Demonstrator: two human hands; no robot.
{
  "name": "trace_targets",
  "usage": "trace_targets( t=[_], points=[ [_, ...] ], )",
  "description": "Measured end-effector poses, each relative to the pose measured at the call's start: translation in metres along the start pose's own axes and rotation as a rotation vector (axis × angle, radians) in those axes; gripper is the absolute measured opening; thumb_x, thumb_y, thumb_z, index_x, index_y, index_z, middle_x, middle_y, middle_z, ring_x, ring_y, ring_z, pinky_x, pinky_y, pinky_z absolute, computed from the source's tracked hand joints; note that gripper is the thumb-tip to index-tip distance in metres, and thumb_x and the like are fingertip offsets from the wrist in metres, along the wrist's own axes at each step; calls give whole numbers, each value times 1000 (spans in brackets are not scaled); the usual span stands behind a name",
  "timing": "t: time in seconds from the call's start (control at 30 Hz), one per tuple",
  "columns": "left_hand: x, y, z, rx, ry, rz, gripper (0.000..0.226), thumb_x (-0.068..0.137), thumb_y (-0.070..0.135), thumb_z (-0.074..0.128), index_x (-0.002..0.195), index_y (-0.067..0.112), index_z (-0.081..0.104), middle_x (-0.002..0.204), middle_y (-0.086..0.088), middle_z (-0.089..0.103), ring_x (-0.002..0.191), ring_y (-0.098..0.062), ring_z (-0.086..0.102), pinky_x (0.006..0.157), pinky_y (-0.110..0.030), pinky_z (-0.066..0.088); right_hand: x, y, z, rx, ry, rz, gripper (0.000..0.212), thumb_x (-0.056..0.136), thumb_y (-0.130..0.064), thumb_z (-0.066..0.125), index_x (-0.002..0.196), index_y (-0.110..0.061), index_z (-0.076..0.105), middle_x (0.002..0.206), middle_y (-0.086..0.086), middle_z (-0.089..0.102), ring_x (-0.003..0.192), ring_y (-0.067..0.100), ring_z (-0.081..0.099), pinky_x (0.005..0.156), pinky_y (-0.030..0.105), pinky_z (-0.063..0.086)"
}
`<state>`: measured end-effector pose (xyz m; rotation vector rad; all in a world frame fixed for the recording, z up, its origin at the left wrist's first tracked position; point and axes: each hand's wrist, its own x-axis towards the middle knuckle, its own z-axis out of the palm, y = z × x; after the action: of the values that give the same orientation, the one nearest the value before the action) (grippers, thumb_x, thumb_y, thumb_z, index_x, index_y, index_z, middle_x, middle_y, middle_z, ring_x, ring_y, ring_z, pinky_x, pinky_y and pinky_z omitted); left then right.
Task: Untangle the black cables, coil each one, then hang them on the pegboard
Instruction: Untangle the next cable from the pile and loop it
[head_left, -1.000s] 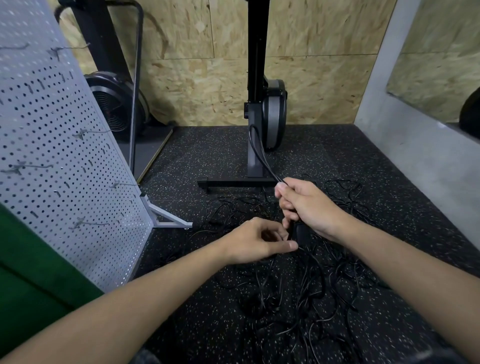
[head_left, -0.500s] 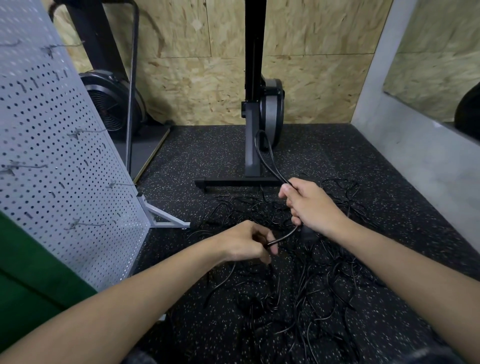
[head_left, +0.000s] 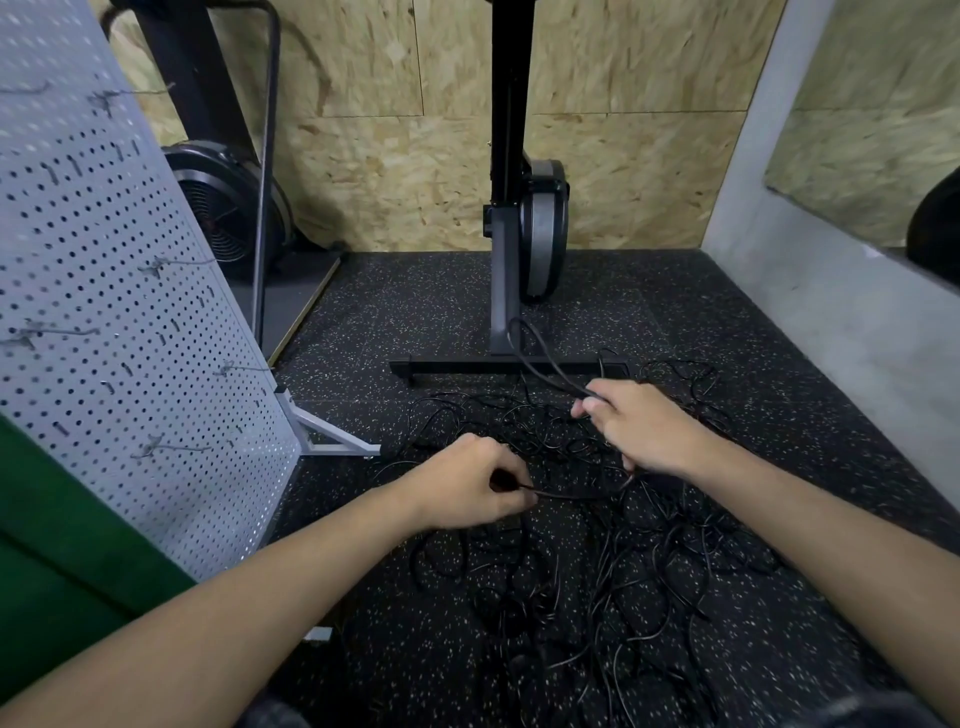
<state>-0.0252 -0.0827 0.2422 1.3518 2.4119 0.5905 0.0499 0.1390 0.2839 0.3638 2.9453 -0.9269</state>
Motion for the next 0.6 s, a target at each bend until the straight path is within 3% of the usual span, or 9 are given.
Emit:
trace_targets(
  t=[0.07,0.13,0.2,0.27,0.3,0.37,0.43,0.6],
  points=[
    [2,-5,0,43,91,41,26,97,45,66,106,24,78,103,11,70,93,-4,63,89,-28,52,-3,-3,1,-55,-84,13,31,112,-31,39,127,-17,62,81,-5,61,55,16,61,54,24,47],
    [2,-5,-1,55,193,53,34,94,54,58,104,26,76,98,15,65,92,-6,63,84,-37,55,-6,-5,2,-61,-178,26,40,105,-54,48,131,-25,57,96,-3,64,67,15,65,63,29,51],
    [3,-4,-1,49,263,69,38,91,56,53,101,27,75,94,16,63,90,-6,62,81,-39,55,-8,-5,4,-86,-303,6,69,84,-81,59,130,-30,56,108,-6,69,88,12,69,81,31,57],
    [4,-4,-2,32,302,70,35,91,55,54,99,28,74,93,16,63,89,-6,62,80,-39,55,-8,-2,8,-116,-360,-24,95,63,-91,67,137,-34,54,123,-8,70,112,11,68,101,36,54],
    [4,-4,-3,25,320,73,33,92,54,56,99,28,74,93,16,63,88,-6,62,79,-39,55,-6,0,10,-116,-365,-51,89,63,-87,70,132,-33,55,118,-8,71,108,9,68,99,32,54],
    [5,-6,-4,12,355,87,24,94,49,64,98,27,74,92,15,63,86,-6,62,79,-38,55,-6,-3,11,-154,-366,-94,49,83,-66,72,113,-30,59,90,-10,68,77,4,63,72,16,49],
    [6,-7,-4,8,379,107,17,95,41,69,98,26,75,92,14,64,86,-7,62,80,-38,54,-7,-7,11,-204,-351,-135,26,97,-50,66,101,-25,59,81,-8,61,65,6,54,57,19,40],
    [7,-12,-15,-7,265,162,28,93,41,76,113,22,80,104,8,72,98,-4,64,91,-22,50,-10,-9,11,-282,-405,-117,31,109,-41,48,90,-23,64,82,-6,70,69,7,61,65,24,44]
  ],
)
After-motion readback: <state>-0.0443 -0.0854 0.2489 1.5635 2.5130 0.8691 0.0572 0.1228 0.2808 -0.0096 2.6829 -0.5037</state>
